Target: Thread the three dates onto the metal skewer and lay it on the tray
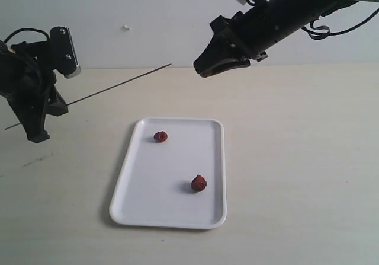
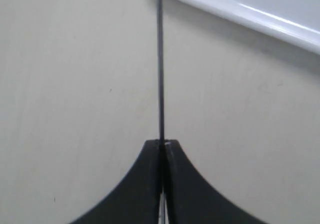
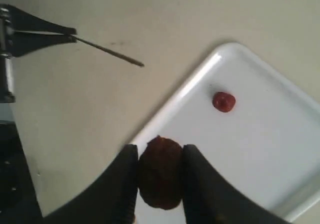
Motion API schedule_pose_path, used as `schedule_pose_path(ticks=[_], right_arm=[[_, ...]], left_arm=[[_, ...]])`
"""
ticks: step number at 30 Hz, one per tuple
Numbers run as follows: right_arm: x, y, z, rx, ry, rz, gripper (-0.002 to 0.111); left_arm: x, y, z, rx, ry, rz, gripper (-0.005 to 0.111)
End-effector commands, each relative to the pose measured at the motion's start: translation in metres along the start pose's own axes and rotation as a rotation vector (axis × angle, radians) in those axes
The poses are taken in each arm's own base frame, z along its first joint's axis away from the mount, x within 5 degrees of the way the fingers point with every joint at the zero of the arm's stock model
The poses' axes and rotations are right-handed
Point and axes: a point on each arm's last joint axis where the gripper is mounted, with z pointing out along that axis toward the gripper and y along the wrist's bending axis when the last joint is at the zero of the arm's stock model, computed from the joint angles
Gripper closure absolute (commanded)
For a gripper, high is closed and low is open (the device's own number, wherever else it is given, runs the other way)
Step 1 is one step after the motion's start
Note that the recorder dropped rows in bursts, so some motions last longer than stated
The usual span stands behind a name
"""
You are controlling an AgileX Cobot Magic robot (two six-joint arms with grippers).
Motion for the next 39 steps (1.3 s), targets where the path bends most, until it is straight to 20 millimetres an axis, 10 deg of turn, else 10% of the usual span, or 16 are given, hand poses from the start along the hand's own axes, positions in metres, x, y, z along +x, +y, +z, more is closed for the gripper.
schedule_pose_path(ticks=[1, 39], right_arm=[[-0.005, 0.004, -0.011, -0.066, -0.055, -0.027, 0.080], [-0.010, -0.013, -0.014, -0.155, -0.170, 0.026, 0.080]], left_arm=[[-0.002, 0.004, 0.015, -0.038, -0.046, 0.020, 0.107], [-0.011, 0.003, 0.015, 0.007, -0.205, 0.065, 0.107]])
